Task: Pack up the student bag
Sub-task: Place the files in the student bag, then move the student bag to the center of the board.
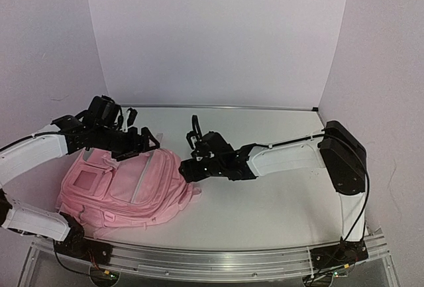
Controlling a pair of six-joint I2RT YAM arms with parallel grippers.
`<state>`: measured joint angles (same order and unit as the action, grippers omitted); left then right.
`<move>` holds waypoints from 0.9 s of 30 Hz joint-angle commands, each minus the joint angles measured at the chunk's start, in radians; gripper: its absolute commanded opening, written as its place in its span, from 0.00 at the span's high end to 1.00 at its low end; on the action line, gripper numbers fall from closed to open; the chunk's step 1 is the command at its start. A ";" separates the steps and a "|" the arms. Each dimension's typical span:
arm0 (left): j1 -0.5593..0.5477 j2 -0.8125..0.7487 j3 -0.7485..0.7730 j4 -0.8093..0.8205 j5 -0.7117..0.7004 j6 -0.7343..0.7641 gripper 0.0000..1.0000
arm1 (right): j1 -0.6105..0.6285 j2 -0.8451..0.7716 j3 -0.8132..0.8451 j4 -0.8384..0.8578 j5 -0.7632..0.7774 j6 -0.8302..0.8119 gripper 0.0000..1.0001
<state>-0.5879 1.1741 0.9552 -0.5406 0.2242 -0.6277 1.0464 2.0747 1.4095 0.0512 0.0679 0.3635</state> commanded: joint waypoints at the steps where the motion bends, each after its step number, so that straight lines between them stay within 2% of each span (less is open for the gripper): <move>1: 0.079 -0.038 -0.116 -0.069 -0.087 -0.097 0.04 | -0.004 0.014 0.027 0.013 -0.156 0.066 0.31; 5: 0.081 -0.052 -0.150 -0.110 -0.210 -0.135 0.03 | -0.004 0.041 0.006 0.075 -0.276 0.123 0.40; 8: 0.082 -0.075 -0.182 -0.075 -0.215 -0.156 0.03 | -0.004 0.068 0.014 0.106 -0.331 0.161 0.54; 11: 0.082 -0.077 -0.223 -0.012 -0.209 -0.164 0.02 | -0.005 0.077 0.028 0.114 -0.329 0.198 0.85; 13: 0.081 -0.047 -0.235 0.015 -0.205 -0.160 0.02 | -0.012 0.053 0.012 0.114 -0.278 0.244 1.00; 17: 0.081 0.044 -0.229 0.092 -0.179 -0.126 0.02 | -0.066 -0.061 -0.105 0.116 -0.150 0.366 1.00; 21: 0.080 0.147 -0.185 0.238 -0.104 -0.069 0.03 | -0.112 -0.208 -0.260 0.118 -0.045 0.429 1.00; 24: 0.079 0.285 -0.083 0.325 -0.014 -0.026 0.06 | -0.135 -0.299 -0.366 0.118 0.018 0.448 1.00; 27: 0.075 0.409 0.060 0.332 0.057 0.004 0.08 | -0.174 -0.377 -0.443 0.113 0.037 0.455 1.00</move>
<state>-0.5335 1.4320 0.8882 -0.2803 0.2529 -0.7040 0.9482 1.8440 1.0521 0.2076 -0.0659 0.7740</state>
